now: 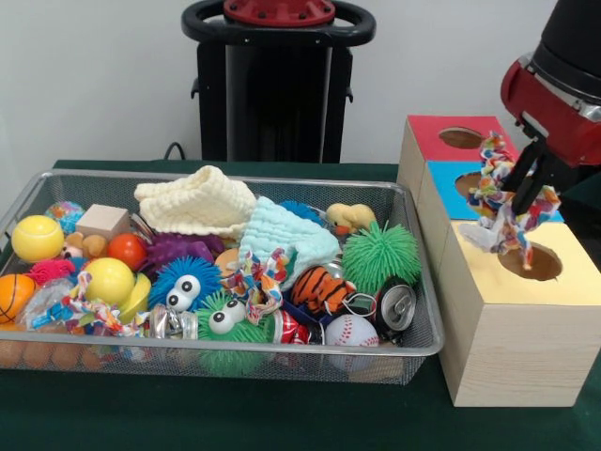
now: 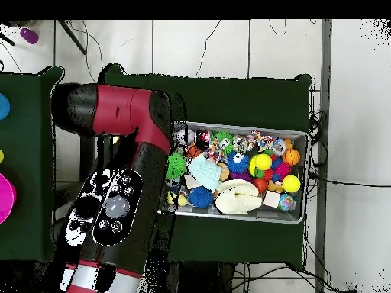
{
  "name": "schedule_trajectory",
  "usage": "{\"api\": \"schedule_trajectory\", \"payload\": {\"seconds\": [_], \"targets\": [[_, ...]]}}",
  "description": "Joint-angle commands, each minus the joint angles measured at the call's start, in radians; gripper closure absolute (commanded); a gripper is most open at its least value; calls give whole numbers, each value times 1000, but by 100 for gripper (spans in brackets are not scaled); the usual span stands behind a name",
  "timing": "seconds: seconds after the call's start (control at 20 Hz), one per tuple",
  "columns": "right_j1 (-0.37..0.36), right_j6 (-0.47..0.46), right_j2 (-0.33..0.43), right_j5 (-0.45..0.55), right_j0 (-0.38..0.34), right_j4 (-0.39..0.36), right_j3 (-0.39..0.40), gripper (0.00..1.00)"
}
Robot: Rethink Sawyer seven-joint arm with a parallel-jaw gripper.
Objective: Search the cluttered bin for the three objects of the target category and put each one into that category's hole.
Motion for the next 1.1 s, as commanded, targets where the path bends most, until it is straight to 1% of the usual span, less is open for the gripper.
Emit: {"api": "schedule_trajectory", "payload": {"seconds": [0.05, 0.2, 0.35, 0.55, 0.65, 0.7, 0.9, 1.1], "targets": [[-8, 280, 134, -78, -8, 111, 182, 100], [-7, 281, 136, -101, -7, 151, 203, 100], [-2, 264, 128, -124, -2, 171, 218, 100], [-1, 238, 144, -206, 0, 213, 273, 100], [2, 223, 164, -264, 3, 236, 314, 100], [4, 216, 179, -317, 4, 253, 347, 100], [14, 201, 212, -462, 8, 288, 400, 100], [4, 206, 246, -535, 1, 335, 432, 100]]}}
